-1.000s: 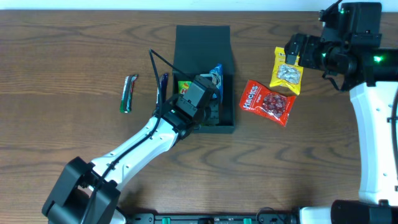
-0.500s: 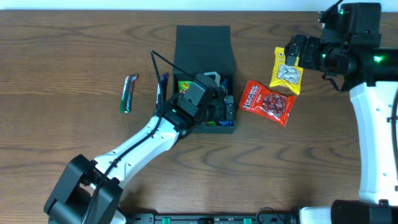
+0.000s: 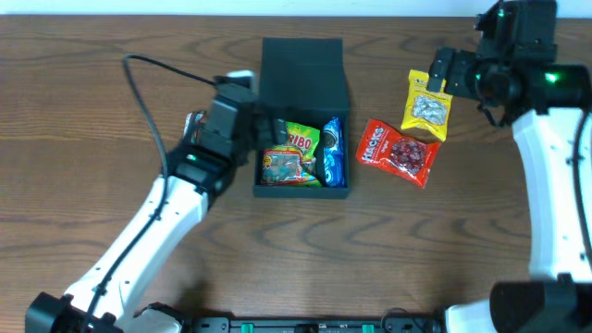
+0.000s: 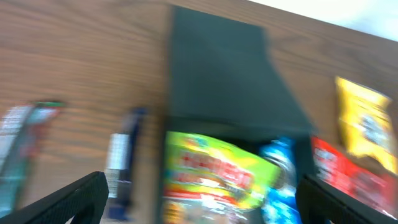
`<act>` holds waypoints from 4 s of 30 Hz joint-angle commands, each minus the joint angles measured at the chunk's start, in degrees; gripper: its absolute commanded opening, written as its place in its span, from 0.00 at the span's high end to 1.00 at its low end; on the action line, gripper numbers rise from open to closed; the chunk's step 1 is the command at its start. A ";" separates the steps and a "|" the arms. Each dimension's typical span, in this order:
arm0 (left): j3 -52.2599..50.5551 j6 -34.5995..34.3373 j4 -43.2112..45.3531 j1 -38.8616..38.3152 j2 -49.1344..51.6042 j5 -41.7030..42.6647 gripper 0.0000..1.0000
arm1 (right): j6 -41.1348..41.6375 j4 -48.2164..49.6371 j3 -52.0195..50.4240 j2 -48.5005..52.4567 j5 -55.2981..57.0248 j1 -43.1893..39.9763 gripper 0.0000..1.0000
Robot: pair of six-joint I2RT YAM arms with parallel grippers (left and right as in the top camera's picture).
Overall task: Pack container
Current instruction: 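Place the Oreo packs into the box beside the Haribo bag, then grasp the yellow Hacks bag with the right gripper and lift, then lower the yellow Hacks bag into the box and release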
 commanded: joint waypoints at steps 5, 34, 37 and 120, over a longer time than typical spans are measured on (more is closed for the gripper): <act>1.11 2.86 -1.11 6.84 0.35 -2.91 0.03 | -3.72 5.35 0.68 12.66 -2.40 -5.35 0.01; 1.11 4.63 -0.44 7.43 0.35 -2.84 0.05 | -6.08 5.73 0.57 35.56 -27.69 -13.38 0.15; 1.11 5.90 -0.46 7.43 0.35 -2.86 0.05 | -5.92 6.03 0.57 36.15 -27.91 -12.81 0.55; 1.11 12.92 4.59 21.59 -0.24 -1.31 0.04 | -6.45 4.17 -0.94 34.49 -35.56 28.61 0.98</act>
